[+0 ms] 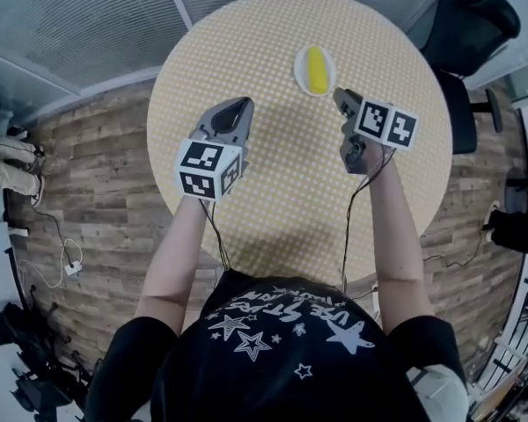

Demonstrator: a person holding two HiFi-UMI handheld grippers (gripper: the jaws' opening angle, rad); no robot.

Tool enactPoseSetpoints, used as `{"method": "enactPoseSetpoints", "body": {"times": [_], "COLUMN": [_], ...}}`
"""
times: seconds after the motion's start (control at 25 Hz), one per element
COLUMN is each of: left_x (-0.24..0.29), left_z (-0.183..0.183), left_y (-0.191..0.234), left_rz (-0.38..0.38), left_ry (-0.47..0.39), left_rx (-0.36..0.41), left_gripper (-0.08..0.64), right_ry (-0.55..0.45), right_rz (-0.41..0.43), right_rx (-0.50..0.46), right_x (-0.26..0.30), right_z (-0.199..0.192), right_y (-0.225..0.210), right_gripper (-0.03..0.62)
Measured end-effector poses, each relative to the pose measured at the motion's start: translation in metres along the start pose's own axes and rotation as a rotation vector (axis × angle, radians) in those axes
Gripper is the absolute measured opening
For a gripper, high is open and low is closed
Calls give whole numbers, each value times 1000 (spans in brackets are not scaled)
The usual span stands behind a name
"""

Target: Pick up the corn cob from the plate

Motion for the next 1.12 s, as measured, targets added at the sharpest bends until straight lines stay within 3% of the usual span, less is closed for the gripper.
{"method": "enactPoseSetpoints", "body": {"times": [0.28,0.56,0.88,1.12], "left_x": [36,71,100,122], "left_z": [-5,-15,-31,-34], "left_y": [26,30,42,37], "left_rz": [-6,-34,-34,-54], "left_ry": [14,42,73,80], "left_rx": [2,9,-10,42], "left_gripper": [11,11,11,11], "right_ry": [57,189,308,372], "right_rz": [-10,-20,-111,-137], "right_rx": [69,39,23,31], "right_x": [40,84,129,144], "right_z": [11,7,8,8], "right_y": [-22,-41,-81,-94], "right_gripper": [161,250,256,256]}}
Point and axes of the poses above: the fingertips, and each gripper's own axes: x forward along the fingers, y to its left, z out of its top, the point moved 3 cm from there along -x, backward along the fingers, and after that the axes turned 14 degrees about z, right-handed, at the moved point
